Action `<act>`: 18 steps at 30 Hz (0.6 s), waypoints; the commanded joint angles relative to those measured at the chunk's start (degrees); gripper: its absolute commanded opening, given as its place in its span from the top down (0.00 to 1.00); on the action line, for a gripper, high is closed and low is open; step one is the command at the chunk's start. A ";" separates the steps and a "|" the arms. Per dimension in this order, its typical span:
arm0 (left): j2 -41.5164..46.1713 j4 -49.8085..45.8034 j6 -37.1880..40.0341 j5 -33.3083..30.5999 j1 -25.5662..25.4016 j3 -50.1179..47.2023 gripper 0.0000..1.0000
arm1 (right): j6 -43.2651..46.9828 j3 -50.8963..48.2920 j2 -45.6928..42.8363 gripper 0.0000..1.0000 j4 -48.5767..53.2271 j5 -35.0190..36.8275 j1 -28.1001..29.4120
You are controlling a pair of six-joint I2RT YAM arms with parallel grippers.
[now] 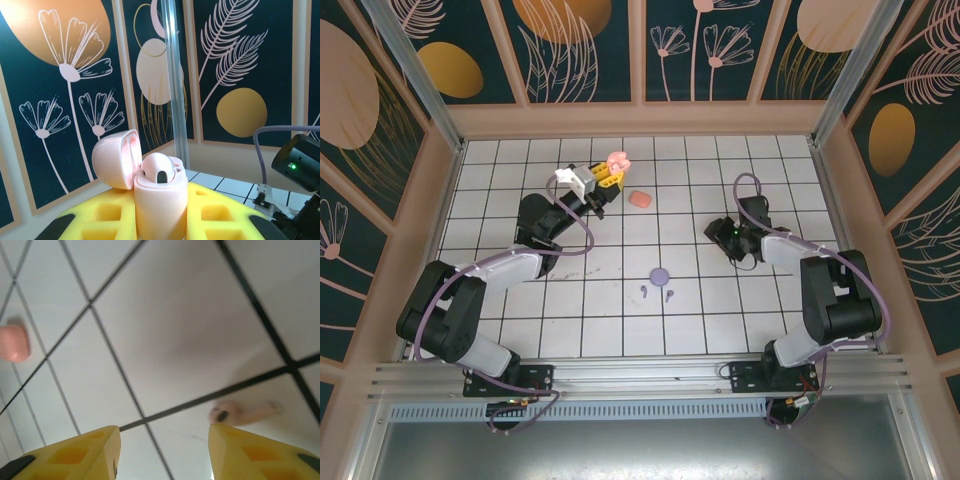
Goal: Insert wireless bluetooth earbuds into charging case
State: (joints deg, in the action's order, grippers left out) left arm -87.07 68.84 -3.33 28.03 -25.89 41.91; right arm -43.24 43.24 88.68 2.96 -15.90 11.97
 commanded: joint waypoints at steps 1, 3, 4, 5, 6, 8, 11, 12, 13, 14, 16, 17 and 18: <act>0.29 2.45 -1.11 0.28 -0.39 1.51 1.00 | 4.30 3.93 -1.71 0.52 1.04 0.52 -0.07; 0.57 2.38 -1.12 0.22 -0.39 1.34 1.00 | 6.73 5.62 -1.77 0.52 4.05 3.24 -0.51; 0.68 2.44 -1.24 0.27 -0.39 1.29 1.00 | 7.89 6.17 -1.59 0.52 4.74 3.83 -0.91; 0.75 2.35 -1.30 0.24 -0.39 1.27 1.00 | 8.89 6.60 -1.14 0.52 5.06 4.07 -1.29; 0.84 2.40 -1.32 0.19 -0.39 1.21 1.00 | 9.87 7.12 -0.32 0.51 5.56 4.14 -1.78; 0.93 2.46 -1.46 0.20 -0.39 1.07 1.00 | 11.44 8.37 2.55 0.50 6.39 2.95 -2.59; 1.11 2.36 -1.59 0.19 -0.39 1.04 1.00 | 12.97 9.14 5.87 0.50 6.01 2.39 -3.02; 1.20 2.43 -1.63 0.12 -0.39 1.06 1.00 | 13.26 9.18 6.67 0.50 5.67 2.37 -3.11; 1.36 2.27 -1.58 0.20 -0.39 0.96 1.00 | 13.36 9.30 7.44 0.50 5.57 2.62 -3.26; 1.50 2.27 -1.52 0.10 -0.39 0.82 1.00 | 13.60 9.24 7.93 0.50 5.33 2.67 -3.35; 1.79 2.29 -1.43 0.08 -0.39 0.72 1.00 | 13.79 8.97 8.88 0.50 5.12 3.23 -3.39; 1.86 2.23 -1.37 -0.02 -0.43 0.60 1.00 | 13.88 8.81 9.11 0.50 5.21 3.20 -3.39; 1.98 2.20 -1.28 -0.01 -0.39 0.63 1.00 | 13.89 8.47 9.13 0.51 5.30 3.05 -3.44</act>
State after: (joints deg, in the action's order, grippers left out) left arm -86.94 68.82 -3.77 28.01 -25.89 41.91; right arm -31.31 51.68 97.36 7.55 -13.50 8.86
